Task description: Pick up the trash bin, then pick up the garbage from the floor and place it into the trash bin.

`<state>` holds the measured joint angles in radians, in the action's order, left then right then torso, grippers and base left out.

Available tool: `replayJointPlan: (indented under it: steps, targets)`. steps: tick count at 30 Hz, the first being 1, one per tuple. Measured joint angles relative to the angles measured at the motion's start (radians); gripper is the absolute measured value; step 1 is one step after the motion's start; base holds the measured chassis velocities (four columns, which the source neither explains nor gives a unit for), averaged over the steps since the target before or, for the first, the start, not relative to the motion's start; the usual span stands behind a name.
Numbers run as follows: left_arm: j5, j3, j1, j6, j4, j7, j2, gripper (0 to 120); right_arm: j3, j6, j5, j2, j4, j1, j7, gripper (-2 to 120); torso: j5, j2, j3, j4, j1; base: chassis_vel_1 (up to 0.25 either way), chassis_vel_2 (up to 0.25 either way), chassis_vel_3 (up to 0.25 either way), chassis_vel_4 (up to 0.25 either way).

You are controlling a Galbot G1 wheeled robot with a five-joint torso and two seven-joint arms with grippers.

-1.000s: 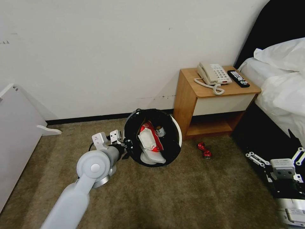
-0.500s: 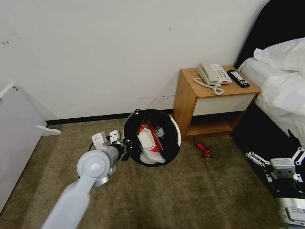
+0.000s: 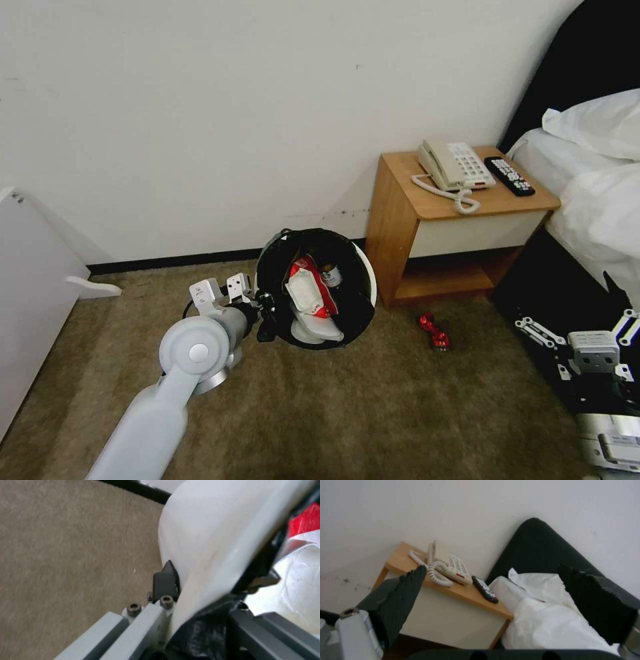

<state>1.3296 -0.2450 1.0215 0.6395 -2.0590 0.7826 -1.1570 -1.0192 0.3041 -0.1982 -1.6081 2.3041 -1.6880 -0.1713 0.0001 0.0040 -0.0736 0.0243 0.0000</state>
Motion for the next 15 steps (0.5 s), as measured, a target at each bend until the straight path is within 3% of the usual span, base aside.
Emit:
replayJointPlan:
  steps: [9,15]
  targets:
    - [-0.001,-0.001,0.001,-0.001,-0.004,0.000,0.003,0,0.004,0.018,0.001,0.000,-0.010,0.004,0.003,100,0.0001,0.000,0.000,0.0001,0.000,-0.174,0.111,0.178,-0.121]
    - [-0.006,-0.001,0.010,-0.001,-0.007,0.000,0.006,0,0.000,0.052,0.005,0.000,-0.019,0.001,0.003,100,-0.0002,0.000,0.000,0.0000,0.000,-0.075,0.068,0.062,-0.072]
